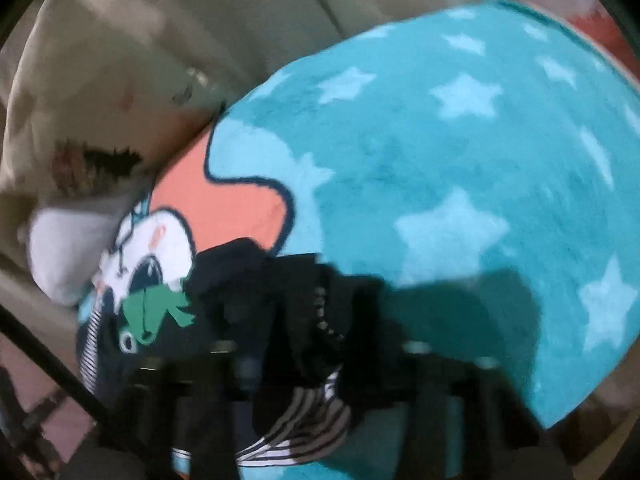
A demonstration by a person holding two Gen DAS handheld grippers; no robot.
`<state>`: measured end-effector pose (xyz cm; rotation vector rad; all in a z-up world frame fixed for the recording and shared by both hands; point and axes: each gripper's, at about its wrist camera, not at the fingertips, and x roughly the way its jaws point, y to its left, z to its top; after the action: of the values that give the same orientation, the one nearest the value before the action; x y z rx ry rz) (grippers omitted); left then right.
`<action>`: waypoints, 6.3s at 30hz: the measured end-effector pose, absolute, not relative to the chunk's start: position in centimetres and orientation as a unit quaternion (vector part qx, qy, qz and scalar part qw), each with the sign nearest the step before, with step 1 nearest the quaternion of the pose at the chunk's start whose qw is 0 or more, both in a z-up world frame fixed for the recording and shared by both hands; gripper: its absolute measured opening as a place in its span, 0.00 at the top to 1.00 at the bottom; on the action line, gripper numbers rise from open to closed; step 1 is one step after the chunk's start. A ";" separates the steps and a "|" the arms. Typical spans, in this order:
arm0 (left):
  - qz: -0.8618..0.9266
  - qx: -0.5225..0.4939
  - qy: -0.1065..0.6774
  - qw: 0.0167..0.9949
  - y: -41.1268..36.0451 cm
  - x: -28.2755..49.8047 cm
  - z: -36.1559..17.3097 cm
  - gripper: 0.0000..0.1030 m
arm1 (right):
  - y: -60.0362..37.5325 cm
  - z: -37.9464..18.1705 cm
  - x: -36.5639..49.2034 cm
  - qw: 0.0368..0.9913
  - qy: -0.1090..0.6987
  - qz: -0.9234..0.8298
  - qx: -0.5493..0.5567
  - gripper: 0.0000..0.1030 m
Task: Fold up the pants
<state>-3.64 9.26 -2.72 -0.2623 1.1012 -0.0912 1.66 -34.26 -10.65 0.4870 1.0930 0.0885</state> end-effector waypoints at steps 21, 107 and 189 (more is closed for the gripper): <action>0.040 -0.149 0.496 0.854 9.3 -0.8 -1.5 0.69 | -44.0 -7.9 4.8 0.859 0.472 -0.061 0.188 0.86; -0.212 -0.135 0.560 0.790 -3.1 9.8 -4.0 0.89 | -15.7 -8.9 1.7 0.863 0.467 0.190 0.003 0.65; 0.071 -0.083 0.518 0.848 13.5 -3.9 -1.5 0.39 | -3.3 -6.0 1.1 0.829 0.530 0.180 -0.025 0.31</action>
<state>-3.90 13.46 -1.55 -0.1739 1.0929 0.1500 1.13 -3.28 -6.00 -0.0530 1.1243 0.3816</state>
